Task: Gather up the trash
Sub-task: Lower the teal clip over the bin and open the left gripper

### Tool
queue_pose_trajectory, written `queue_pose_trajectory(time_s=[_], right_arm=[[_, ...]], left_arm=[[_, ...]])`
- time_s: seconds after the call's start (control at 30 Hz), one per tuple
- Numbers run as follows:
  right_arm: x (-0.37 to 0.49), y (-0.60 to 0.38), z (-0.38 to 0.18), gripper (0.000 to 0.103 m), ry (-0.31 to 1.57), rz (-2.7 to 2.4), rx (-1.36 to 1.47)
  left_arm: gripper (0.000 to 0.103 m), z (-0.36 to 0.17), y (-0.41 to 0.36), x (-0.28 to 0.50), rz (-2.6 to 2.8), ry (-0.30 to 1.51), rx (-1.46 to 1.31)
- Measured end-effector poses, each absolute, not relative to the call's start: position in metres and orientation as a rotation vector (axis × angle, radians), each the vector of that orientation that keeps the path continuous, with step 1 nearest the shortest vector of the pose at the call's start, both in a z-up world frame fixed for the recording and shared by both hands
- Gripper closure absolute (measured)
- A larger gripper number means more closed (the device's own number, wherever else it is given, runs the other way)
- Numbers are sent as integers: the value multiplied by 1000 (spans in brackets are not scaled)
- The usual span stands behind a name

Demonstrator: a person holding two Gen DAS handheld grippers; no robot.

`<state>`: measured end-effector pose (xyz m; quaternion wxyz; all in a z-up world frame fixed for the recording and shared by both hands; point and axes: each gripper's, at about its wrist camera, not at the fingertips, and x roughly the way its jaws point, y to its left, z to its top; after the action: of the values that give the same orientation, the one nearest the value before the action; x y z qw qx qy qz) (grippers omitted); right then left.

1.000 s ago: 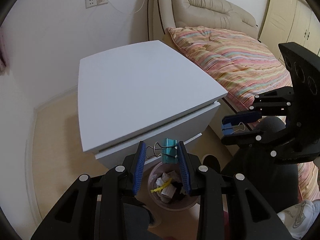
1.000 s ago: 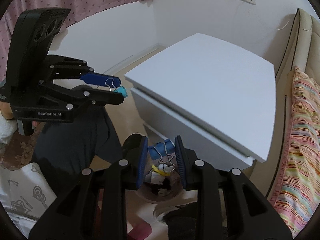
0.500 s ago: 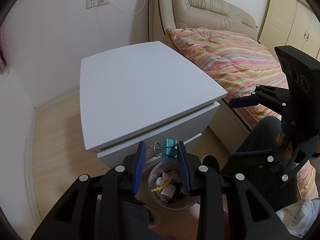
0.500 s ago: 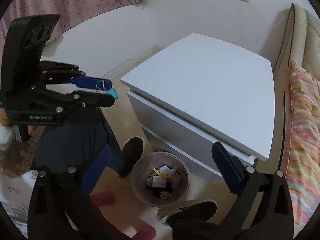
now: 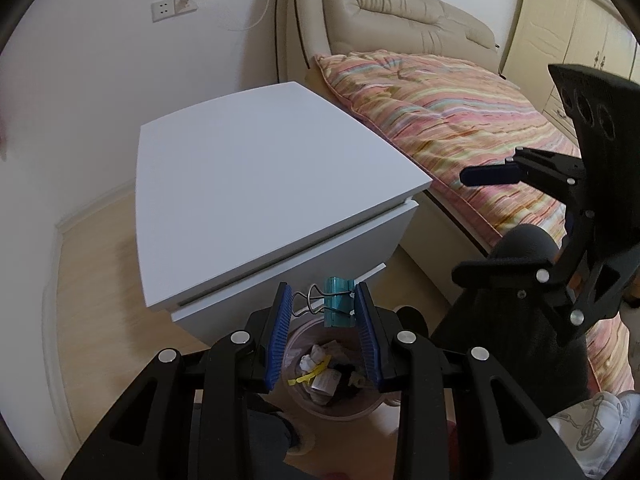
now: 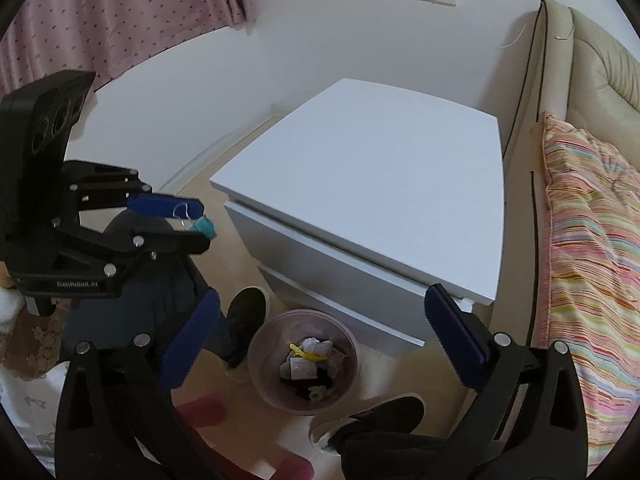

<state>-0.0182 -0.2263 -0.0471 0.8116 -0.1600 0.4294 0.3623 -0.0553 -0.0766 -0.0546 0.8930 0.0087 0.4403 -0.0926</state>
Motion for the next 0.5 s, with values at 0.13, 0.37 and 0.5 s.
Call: queue_pose_trajectory(time_s=[0.13,0.37,0.5], right_arm=[[-14,-234,-42,3,904,740,-322],[-8,-243,-37,3,894,709,-295],[-6,-245,-36,3,895,699,-284]], left_arm=[[71,-53,-82,-54,-206,911,25],[71,-50,-89,-52,-237,909,29],[47,-55,-88,-49,-238,917,23]])
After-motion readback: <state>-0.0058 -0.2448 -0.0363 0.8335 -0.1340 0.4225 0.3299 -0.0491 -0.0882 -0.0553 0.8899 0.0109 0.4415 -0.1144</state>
